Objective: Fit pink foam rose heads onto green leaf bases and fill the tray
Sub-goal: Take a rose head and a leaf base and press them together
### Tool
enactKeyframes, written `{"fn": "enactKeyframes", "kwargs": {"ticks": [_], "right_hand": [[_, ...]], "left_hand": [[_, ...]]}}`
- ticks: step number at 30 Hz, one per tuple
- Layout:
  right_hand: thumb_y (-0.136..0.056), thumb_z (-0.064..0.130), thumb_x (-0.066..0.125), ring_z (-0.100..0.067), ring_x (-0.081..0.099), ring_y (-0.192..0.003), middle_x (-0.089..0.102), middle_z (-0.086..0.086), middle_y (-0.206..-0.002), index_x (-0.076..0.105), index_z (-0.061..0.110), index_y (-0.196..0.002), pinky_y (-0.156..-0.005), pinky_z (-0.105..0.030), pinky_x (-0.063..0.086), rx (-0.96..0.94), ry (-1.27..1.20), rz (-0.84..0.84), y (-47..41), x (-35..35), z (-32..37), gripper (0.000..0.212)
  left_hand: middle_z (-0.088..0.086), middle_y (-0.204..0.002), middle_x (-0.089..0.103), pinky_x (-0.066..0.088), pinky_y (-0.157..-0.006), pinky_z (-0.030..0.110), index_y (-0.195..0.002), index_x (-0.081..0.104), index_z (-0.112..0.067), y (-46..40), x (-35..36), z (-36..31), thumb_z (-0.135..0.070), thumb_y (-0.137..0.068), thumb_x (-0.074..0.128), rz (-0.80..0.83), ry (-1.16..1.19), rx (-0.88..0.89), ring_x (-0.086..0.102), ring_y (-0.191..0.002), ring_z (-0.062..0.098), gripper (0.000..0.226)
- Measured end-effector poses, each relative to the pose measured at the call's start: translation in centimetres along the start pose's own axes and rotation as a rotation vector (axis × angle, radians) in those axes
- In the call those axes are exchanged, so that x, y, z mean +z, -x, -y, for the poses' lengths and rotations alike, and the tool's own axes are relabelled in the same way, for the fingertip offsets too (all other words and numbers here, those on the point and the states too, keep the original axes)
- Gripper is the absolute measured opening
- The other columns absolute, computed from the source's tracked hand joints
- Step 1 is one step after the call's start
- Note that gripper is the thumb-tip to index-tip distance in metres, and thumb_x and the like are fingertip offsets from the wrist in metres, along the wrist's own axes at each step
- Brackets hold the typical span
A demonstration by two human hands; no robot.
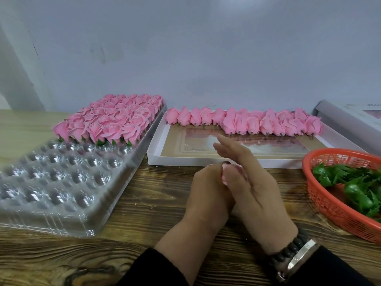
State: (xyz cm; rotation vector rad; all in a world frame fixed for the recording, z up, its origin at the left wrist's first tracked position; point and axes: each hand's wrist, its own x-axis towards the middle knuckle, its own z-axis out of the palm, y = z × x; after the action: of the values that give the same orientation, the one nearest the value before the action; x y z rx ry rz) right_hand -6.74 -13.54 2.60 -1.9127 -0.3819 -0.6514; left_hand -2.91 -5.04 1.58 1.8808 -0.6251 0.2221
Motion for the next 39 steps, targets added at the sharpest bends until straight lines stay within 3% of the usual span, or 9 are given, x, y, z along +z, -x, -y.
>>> {"fn": "enactKeyframes", "kwargs": {"ticks": [3, 5, 7, 12, 17, 21, 27, 34, 39], "right_hand": [[-0.085, 0.045, 0.039, 0.003, 0.058, -0.105, 0.067, 0.019, -0.105, 0.064, 0.033, -0.103, -0.086, -0.012, 0.042, 0.067, -0.073, -0.114, 0.0, 0.0, -0.1, 0.033], [-0.085, 0.039, 0.047, 0.005, 0.061, -0.095, 0.069, 0.02, -0.095, 0.068, 0.034, -0.09, -0.08, -0.007, 0.041, 0.085, -0.028, -0.118, -0.1, 0.2, -0.2, 0.022], [-0.086, 0.029, 0.049, 0.006, 0.061, -0.092, 0.07, 0.02, -0.09, 0.067, 0.035, -0.086, -0.081, -0.006, 0.041, 0.101, 0.032, -0.081, -0.1, 0.2, -0.5, 0.019], [-0.092, 0.02, 0.051, 0.009, 0.057, -0.103, 0.067, 0.023, -0.1, 0.067, 0.038, -0.091, -0.095, -0.011, 0.039, 0.171, 0.104, 0.075, -0.4, -0.4, -1.2, 0.024], [-0.094, 0.023, 0.05, 0.0, 0.065, -0.089, 0.067, 0.029, -0.098, 0.068, 0.041, -0.095, -0.08, -0.005, 0.04, 0.168, 0.095, 0.21, -0.5, -1.0, -0.8, 0.026], [-0.09, 0.028, 0.048, -0.013, 0.064, -0.049, 0.071, 0.008, -0.088, 0.063, 0.047, -0.103, -0.05, -0.016, 0.047, 0.215, 0.007, 0.311, -0.3, -1.2, -0.5, 0.028], [-0.064, 0.045, 0.073, 0.011, 0.046, -0.119, 0.053, 0.027, -0.126, 0.043, 0.052, -0.124, -0.097, -0.009, 0.038, 0.178, -0.05, 0.191, -0.2, -1.5, -0.7, 0.067], [-0.067, 0.055, 0.053, 0.004, 0.062, -0.096, 0.069, 0.017, -0.1, 0.066, 0.03, -0.099, -0.079, -0.01, 0.046, 0.219, -0.256, -0.107, -0.2, -0.1, -0.1, 0.042], [-0.082, 0.029, 0.064, 0.006, 0.063, -0.082, 0.072, 0.013, -0.082, 0.071, 0.024, -0.08, -0.071, -0.004, 0.042, 0.26, -0.192, -0.173, -0.3, 0.6, -0.4, 0.009]], "left_hand": [[-0.008, -0.072, 0.062, 0.039, -0.059, 0.009, -0.07, 0.057, -0.026, -0.1, 0.3, 0.3, -0.023, -0.087, 0.047, -0.011, -0.274, 0.118, 0.058, -0.07, 0.005, 0.021], [0.002, -0.091, 0.068, 0.043, -0.073, 0.017, -0.091, 0.064, -0.014, 0.1, 0.7, 0.7, -0.017, -0.091, 0.043, 0.024, -0.41, 0.139, 0.061, -0.087, 0.015, 0.022], [0.006, -0.095, 0.069, 0.048, -0.077, 0.022, -0.098, 0.065, -0.009, 0.3, 0.6, 0.5, -0.009, -0.09, 0.046, 0.022, -0.284, 0.055, 0.062, -0.09, 0.019, 0.02], [0.0, -0.108, 0.064, 0.033, -0.074, -0.002, -0.113, 0.061, -0.014, -0.1, 0.6, -0.2, -0.013, -0.091, 0.05, 0.171, -0.191, -0.004, 0.053, -0.096, 0.002, 0.025], [0.009, -0.079, 0.057, 0.04, -0.054, 0.019, -0.098, 0.06, 0.006, -0.3, -0.7, -0.9, 0.002, -0.084, 0.055, 0.421, 0.134, -0.266, 0.053, -0.065, 0.016, 0.015], [-0.007, -0.045, 0.052, 0.037, -0.044, 0.019, -0.072, 0.055, -0.011, 0.0, -1.3, -1.2, -0.004, -0.088, 0.048, 0.498, 0.13, -0.305, 0.045, -0.044, 0.01, 0.018], [0.007, -0.069, 0.062, 0.05, -0.061, 0.024, -0.076, 0.062, -0.004, -0.2, -1.4, -0.4, 0.0, -0.085, 0.059, 0.263, 0.293, -0.203, 0.058, -0.066, 0.015, 0.011], [-0.01, -0.062, 0.065, 0.045, -0.054, 0.014, -0.06, 0.061, -0.026, 0.3, -0.1, 0.2, -0.014, -0.078, 0.062, 0.132, 0.148, -0.093, 0.061, -0.061, 0.001, 0.022], [-0.001, -0.08, 0.07, 0.05, -0.068, 0.017, -0.081, 0.068, -0.016, 0.1, 0.6, 0.1, -0.012, -0.088, 0.058, 0.123, -0.022, -0.002, 0.064, -0.078, 0.008, 0.013]]}}
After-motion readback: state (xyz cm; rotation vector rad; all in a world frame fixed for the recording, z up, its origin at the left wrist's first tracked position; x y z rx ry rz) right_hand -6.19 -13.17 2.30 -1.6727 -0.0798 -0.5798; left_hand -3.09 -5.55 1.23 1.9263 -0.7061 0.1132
